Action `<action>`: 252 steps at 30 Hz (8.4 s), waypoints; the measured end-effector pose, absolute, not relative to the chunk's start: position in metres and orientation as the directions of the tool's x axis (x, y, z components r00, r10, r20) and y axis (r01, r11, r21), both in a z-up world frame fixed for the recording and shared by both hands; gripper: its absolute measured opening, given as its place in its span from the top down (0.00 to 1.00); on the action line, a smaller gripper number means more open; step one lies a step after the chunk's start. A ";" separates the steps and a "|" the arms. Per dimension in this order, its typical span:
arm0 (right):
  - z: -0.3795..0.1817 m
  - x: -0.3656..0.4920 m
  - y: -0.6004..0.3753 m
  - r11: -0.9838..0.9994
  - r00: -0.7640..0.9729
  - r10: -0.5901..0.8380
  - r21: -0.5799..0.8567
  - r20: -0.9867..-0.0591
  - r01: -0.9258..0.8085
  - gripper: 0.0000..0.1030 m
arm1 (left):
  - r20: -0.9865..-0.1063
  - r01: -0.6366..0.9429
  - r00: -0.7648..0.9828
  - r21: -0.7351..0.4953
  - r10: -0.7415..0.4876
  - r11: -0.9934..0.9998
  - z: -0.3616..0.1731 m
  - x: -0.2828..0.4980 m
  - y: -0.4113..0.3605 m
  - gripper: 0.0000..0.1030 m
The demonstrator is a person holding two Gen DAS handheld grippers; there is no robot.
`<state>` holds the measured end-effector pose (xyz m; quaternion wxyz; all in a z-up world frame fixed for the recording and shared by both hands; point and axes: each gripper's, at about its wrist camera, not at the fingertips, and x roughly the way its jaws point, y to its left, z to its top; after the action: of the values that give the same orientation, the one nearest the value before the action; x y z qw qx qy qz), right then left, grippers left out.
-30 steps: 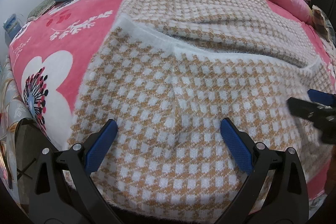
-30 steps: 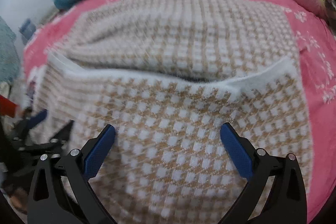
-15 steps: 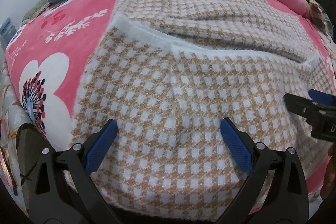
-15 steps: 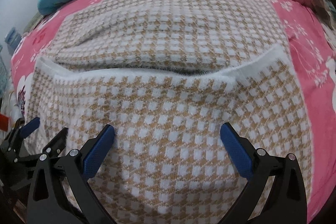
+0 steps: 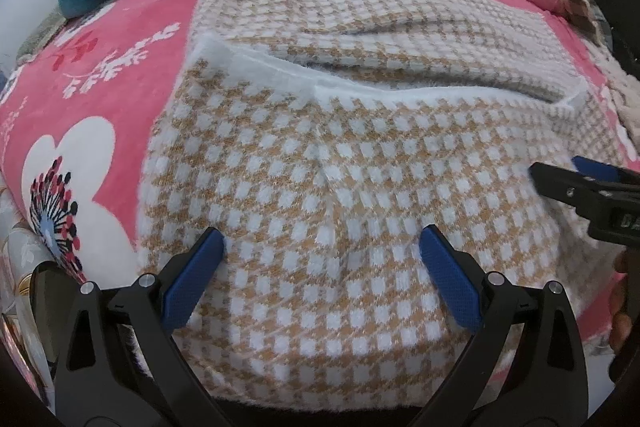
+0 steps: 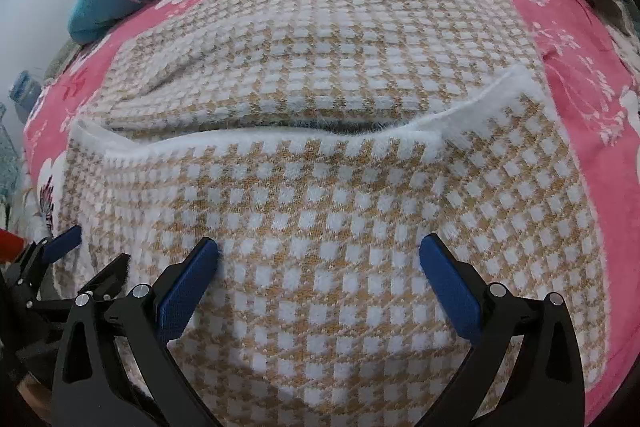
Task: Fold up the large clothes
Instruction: 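Move the right tool to the coat's side edge near the collar, then grasp the coat side edge with the right tool and fold it inward, then open the right tool to release the folded side, then move the left tool to the coat's other side edge, then grasp the other side edge with the left tool and lift it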
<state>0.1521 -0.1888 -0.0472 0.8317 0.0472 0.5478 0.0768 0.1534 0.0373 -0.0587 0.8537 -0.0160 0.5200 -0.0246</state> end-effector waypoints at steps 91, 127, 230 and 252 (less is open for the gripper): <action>-0.005 0.294 -0.200 0.832 0.509 0.228 -0.105 -0.830 -0.545 0.71 | -0.722 -0.001 0.648 -0.319 -0.242 0.948 0.000 0.405 0.061 0.07; 0.046 0.358 -0.241 0.928 0.494 0.357 0.244 -0.793 -0.280 0.65 | -0.788 0.122 0.598 -0.094 -0.149 0.988 -0.055 0.371 0.026 0.07; 0.007 0.156 -0.328 0.933 0.526 0.354 0.334 -0.773 -0.137 0.33 | -0.848 0.030 0.517 -0.112 -0.112 0.993 -0.056 0.209 0.089 0.58; -0.014 0.180 -0.325 0.961 0.466 0.274 0.230 -0.841 -0.151 0.87 | -0.856 0.011 0.511 -0.085 -0.079 0.996 -0.057 0.217 0.080 0.57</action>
<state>0.1801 -0.3250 -0.0141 0.8539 0.0614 0.5016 0.1246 0.2168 0.0803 -0.0570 0.8686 -0.0342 0.4937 -0.0260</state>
